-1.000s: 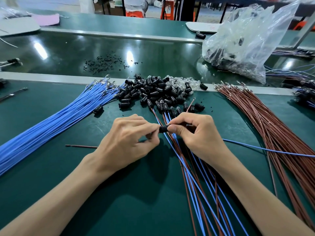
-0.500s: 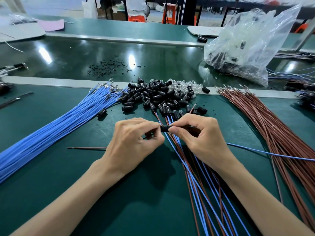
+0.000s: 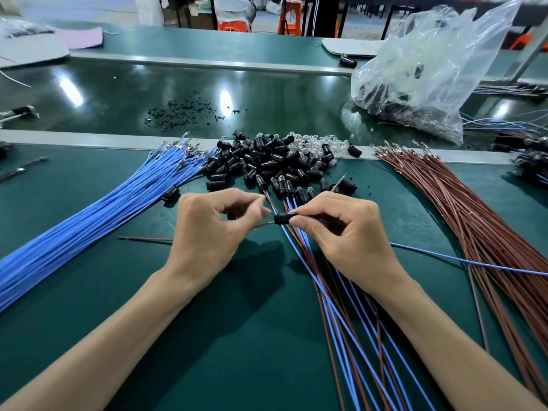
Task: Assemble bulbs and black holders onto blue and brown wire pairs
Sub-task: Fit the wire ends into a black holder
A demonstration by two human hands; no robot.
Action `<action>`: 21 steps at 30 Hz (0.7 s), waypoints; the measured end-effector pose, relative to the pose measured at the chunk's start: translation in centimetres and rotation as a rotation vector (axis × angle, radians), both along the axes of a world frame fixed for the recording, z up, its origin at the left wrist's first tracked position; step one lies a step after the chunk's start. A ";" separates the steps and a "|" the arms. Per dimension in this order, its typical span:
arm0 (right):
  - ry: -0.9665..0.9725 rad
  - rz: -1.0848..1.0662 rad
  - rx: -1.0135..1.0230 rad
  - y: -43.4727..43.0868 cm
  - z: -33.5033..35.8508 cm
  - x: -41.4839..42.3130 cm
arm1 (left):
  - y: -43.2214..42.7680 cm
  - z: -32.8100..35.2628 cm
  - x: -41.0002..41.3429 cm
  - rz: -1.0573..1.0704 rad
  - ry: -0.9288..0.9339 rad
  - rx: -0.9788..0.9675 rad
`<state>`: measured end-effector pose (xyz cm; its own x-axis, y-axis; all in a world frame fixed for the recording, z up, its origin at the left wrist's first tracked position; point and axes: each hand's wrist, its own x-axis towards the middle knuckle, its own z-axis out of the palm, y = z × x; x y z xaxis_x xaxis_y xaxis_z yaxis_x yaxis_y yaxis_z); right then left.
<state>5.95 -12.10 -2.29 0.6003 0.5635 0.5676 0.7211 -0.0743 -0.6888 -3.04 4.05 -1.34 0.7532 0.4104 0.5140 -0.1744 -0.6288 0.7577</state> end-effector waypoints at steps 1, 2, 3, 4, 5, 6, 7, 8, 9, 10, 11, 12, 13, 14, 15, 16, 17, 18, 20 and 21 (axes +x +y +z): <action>0.016 -0.008 0.006 0.0 0.0 0.0 | 0.0 0.1 0.0 -0.024 0.002 -0.044; 0.032 -0.014 0.009 -0.1 0.0 0.0 | -0.1 0.1 -0.1 -0.049 0.003 -0.083; 0.048 -0.019 0.013 -0.1 0.1 0.0 | -0.2 0.2 -0.1 -0.073 0.006 -0.108; 0.069 -0.023 0.020 -0.1 0.1 0.0 | -0.2 0.2 -0.1 -0.092 0.010 -0.107; 0.096 -0.028 0.027 -0.2 0.2 0.0 | -0.3 0.2 -0.1 -0.109 0.016 -0.092; 0.126 -0.034 0.033 -0.2 0.2 0.0 | -0.4 0.2 -0.1 -0.119 0.022 -0.076; 0.156 -0.042 0.038 -0.2 0.3 0.0 | -0.5 0.2 0.0 -0.125 0.024 -0.074; 0.181 -0.049 0.041 -0.3 0.3 0.0 | -0.5 0.2 0.0 -0.123 0.017 -0.081; 0.197 -0.053 0.040 -0.4 0.3 0.0 | -0.4 0.1 0.1 -0.123 0.010 -0.106; 0.203 -0.055 0.037 -0.4 0.3 0.0 | -0.3 0.0 0.1 -0.124 0.010 -0.138; 0.199 -0.055 0.031 -0.5 0.3 -0.1 | -0.1 0.0 0.0 -0.144 0.019 -0.171; 0.193 -0.054 0.024 -0.5 0.3 -0.1 | 0.0 0.0 0.0 -0.174 0.036 -0.182; 0.187 -0.051 0.019 -0.5 0.3 -0.1 | -0.1 -0.1 -0.1 -0.210 0.060 -0.165; 0.176 -0.043 0.013 -0.5 0.3 -0.2 | -0.1 -0.1 0.0 -0.233 0.085 -0.114; 0.151 -0.027 0.002 -0.5 0.3 -0.2 | -0.3 -0.2 0.0 -0.251 0.104 -0.051; 0.112 -0.004 -0.017 -0.5 0.3 -0.2 | -0.4 -0.3 0.0 -0.253 0.108 0.008; 0.067 0.018 -0.045 -0.5 0.3 -0.2 | -0.4 -0.3 0.2 -0.247 0.100 0.045; 0.026 0.034 -0.074 -0.5 0.2 -0.3 | -0.4 -0.4 0.3 -0.231 0.087 0.064; -0.051 0.033 -0.104 -0.4 0.1 -0.3 | -0.1 -0.6 0.3 -0.198 0.074 0.058; -0.088 0.018 -0.101 -0.4 0.0 -0.3 | 0.0 -0.6 0.3 -0.192 0.073 0.047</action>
